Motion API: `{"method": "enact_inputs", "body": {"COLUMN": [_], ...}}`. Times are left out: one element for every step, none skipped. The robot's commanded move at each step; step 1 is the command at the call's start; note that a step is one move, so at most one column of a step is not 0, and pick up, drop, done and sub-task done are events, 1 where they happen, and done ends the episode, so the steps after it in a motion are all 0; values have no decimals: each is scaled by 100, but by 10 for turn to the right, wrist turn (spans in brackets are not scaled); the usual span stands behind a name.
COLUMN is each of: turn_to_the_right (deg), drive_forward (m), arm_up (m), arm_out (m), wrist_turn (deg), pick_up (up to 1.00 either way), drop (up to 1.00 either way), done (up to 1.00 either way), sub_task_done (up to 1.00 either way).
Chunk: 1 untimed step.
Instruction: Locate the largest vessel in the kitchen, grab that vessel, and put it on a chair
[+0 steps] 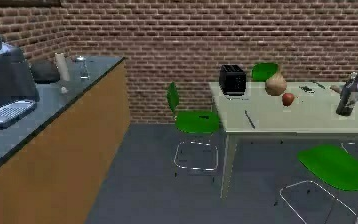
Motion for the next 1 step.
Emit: {"method": "enact_inputs", "body": {"turn_to_the_right": [330], "drive_forward": [0], "arm_up": [0], "arm_out": [0], "wrist_turn": [0], "pick_up": [0], "drop": [0], "done": [0], "sub_task_done": [0]}}
